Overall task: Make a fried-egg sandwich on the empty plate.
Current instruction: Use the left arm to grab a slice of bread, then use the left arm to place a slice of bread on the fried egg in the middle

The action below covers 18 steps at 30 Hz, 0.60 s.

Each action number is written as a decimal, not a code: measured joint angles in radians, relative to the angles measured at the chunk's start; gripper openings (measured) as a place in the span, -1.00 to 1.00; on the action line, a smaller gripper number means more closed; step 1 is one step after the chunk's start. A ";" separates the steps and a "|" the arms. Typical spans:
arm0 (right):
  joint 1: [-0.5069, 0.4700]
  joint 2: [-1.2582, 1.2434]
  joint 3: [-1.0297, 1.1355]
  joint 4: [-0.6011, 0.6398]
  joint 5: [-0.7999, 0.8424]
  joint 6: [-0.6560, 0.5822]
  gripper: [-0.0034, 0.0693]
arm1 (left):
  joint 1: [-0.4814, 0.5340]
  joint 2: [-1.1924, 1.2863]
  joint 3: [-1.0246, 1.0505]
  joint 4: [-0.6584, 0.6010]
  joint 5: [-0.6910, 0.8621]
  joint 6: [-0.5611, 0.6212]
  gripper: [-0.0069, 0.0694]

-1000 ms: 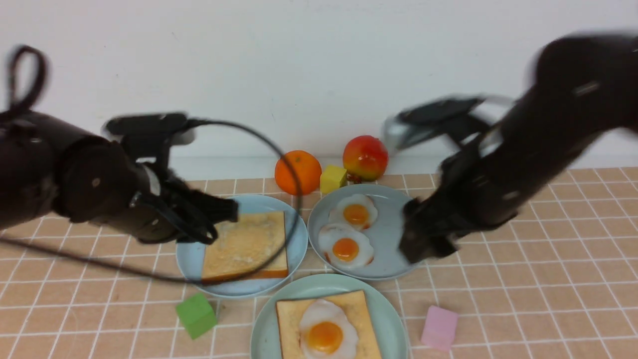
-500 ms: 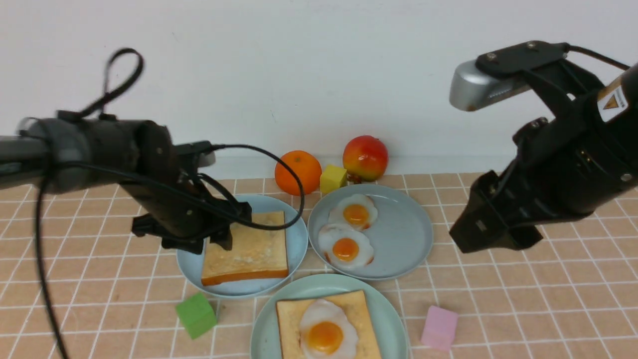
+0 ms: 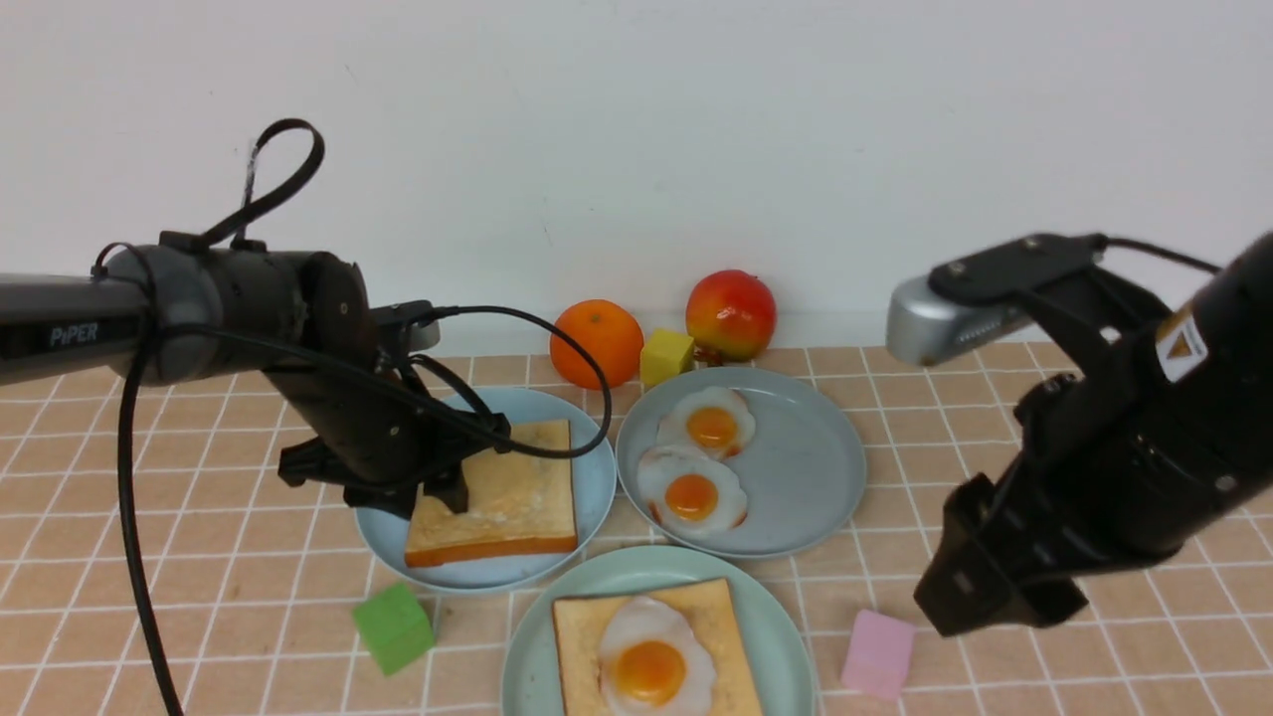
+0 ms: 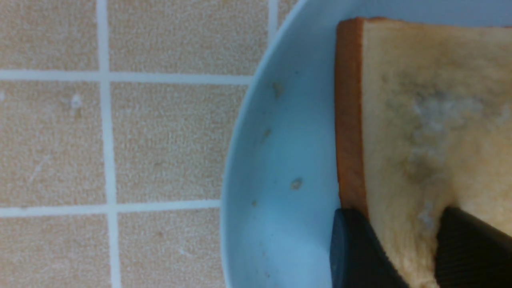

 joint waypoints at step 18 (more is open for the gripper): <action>0.000 -0.276 0.006 -0.054 0.104 0.178 -0.08 | -0.006 -0.441 -0.030 -0.201 0.255 0.072 -0.63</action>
